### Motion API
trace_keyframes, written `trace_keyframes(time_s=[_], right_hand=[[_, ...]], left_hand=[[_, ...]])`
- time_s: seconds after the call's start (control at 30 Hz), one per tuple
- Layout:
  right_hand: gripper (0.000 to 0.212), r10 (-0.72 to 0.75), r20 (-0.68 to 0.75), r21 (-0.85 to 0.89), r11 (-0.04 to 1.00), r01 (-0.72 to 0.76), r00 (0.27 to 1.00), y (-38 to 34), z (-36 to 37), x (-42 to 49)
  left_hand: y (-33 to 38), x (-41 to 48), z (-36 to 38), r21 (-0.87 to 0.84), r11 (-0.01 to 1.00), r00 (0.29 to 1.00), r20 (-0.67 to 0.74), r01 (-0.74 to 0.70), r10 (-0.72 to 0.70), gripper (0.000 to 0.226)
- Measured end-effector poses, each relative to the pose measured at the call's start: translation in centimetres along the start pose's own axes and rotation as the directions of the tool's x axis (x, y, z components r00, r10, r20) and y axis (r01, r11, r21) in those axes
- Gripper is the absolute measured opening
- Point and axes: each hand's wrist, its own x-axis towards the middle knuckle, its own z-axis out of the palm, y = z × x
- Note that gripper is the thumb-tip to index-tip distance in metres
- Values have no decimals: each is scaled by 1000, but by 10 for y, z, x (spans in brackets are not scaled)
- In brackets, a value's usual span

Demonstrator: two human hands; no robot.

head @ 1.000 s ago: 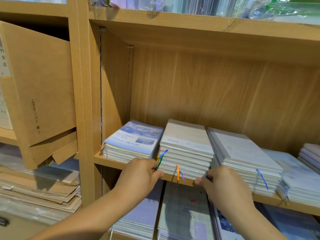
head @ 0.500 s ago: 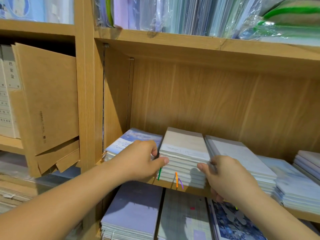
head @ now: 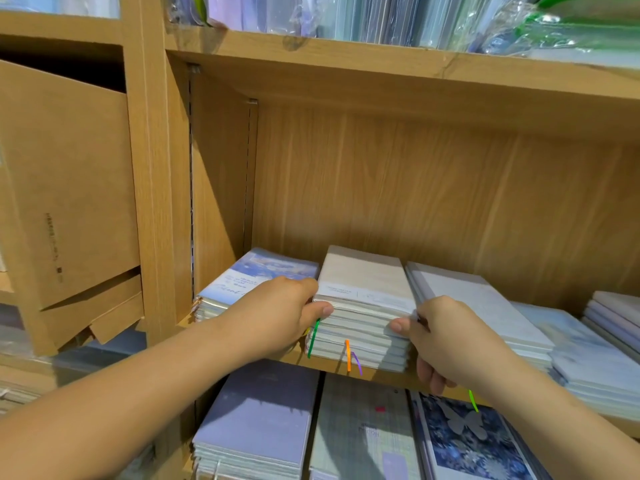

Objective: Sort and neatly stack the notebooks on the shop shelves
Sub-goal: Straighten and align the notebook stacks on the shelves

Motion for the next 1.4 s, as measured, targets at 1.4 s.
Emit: trace_keyframes(time_s=[1.4], right_hand=[[42, -107, -228, 32, 993, 117, 968, -99, 144, 10]], left_hand=[[-131, -78, -10, -148, 966, 973, -68, 211, -223, 15]])
